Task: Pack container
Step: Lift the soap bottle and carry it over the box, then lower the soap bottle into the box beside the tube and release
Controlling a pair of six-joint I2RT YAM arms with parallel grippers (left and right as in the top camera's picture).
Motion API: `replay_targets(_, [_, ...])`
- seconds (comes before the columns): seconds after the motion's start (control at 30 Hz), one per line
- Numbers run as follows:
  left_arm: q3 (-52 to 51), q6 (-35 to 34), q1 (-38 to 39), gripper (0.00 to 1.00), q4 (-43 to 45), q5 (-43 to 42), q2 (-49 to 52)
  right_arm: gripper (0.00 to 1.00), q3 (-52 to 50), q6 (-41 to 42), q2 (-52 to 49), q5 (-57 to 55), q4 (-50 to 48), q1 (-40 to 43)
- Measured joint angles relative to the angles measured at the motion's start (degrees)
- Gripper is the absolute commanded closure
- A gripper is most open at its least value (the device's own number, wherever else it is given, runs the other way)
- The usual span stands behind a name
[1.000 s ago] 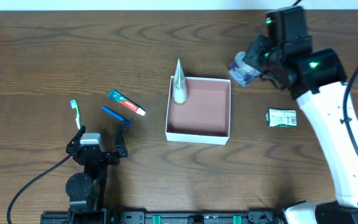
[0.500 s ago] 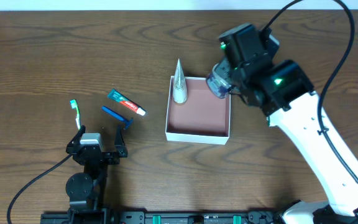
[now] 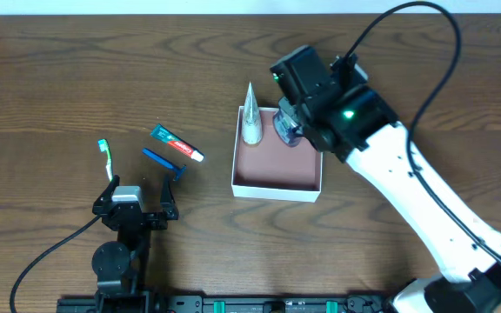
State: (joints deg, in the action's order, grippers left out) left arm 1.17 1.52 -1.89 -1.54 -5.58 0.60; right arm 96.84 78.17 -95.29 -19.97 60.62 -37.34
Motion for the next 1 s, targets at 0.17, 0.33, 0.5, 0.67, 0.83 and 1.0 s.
replay_targets(0.17, [0.00, -0.02, 0.00, 0.02, 0.00, 0.00, 0.00, 0.99, -0.02, 2.27, -2.62, 0.00, -0.11, -0.02])
replay_targets(0.33, [0.00, 0.00, 0.00, 0.02, 0.00, 0.00, 0.00, 0.99, -0.04, 3.37, -3.72, -0.04, -0.50, -0.02])
replay_targets(0.5, [0.00, 0.00, 0.00, 0.02, 0.00, -0.02, 0.00, 0.99, -0.04, 4.17, -5.33, -0.07, -1.01, -0.02])
replay_targets(0.67, [0.00, 0.00, 0.00, 0.02, 0.00, 0.00, 0.00, 0.99, -0.04, 4.37, -7.28, -0.02, -2.23, -0.02])
replay_targets(0.83, [0.00, 0.00, 0.00, 0.02, 0.00, 0.00, 0.00, 0.99, -0.04, 4.57, -8.13, -0.04, -3.52, -0.04])
replay_targets(1.0, [0.00, -0.02, 0.00, 0.02, 0.00, -0.02, 0.00, 0.99, -0.04, 4.61, -9.38, -0.26, -4.81, -0.20])
